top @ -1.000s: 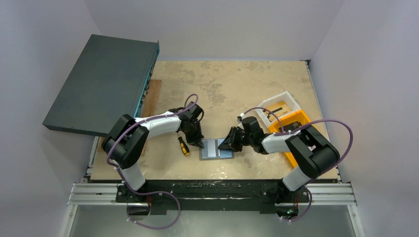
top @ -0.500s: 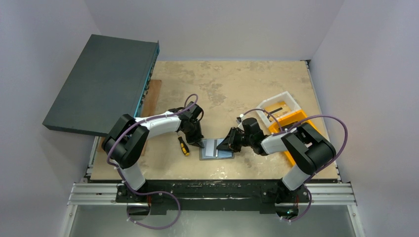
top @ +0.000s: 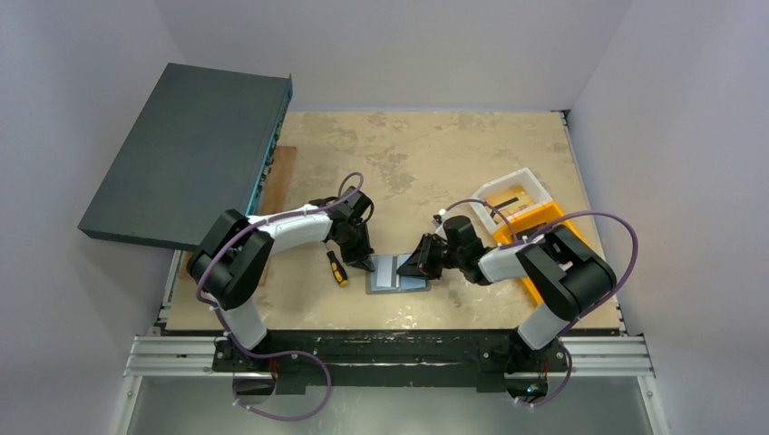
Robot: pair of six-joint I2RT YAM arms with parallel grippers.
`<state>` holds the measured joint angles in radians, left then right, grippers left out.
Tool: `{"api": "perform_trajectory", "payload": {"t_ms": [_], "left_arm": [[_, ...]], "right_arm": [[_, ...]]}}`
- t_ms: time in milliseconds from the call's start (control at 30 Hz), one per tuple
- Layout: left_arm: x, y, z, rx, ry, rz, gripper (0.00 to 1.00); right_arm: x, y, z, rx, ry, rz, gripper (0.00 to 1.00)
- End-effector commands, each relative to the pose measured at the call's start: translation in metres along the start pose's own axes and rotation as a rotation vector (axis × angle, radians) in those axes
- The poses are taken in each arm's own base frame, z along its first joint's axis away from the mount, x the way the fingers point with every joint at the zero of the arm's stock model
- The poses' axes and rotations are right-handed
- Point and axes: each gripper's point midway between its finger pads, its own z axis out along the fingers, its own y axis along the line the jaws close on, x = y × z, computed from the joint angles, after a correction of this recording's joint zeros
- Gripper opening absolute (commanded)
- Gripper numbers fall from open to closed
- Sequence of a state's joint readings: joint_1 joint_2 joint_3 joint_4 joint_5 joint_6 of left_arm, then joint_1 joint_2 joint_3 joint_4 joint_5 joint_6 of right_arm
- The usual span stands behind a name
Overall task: Take the credit cards out of the card holder
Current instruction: Remove the credit card from the card holder.
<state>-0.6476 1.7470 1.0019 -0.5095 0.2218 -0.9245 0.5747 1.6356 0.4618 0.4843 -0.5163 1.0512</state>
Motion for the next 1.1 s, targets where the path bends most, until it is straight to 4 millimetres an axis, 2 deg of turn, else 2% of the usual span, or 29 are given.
{"api": "perform_trajectory", "payload": {"t_ms": [0,167,667,833,1067], "left_arm": [[0.004,0.037,0.015,-0.146,0.004,-0.002,0.00],[0.003,0.039,0.013,-0.157,-0.003,0.004,0.00],[0.002,0.039,0.012,-0.158,-0.003,0.015,0.00],[-0.005,0.021,-0.001,-0.092,-0.026,0.075,0.00],[-0.010,-0.017,-0.036,-0.011,-0.080,0.210,0.00]], "right_arm": [[-0.006,0.010,0.003,-0.006,-0.010,-0.049,0.07],[-0.010,0.006,-0.003,0.042,-0.036,-0.068,0.00],[-0.015,-0.020,-0.025,0.159,-0.099,-0.077,0.00],[-0.013,-0.018,-0.024,0.140,-0.091,-0.080,0.00],[-0.013,-0.017,-0.022,0.134,-0.087,-0.080,0.00]]}}
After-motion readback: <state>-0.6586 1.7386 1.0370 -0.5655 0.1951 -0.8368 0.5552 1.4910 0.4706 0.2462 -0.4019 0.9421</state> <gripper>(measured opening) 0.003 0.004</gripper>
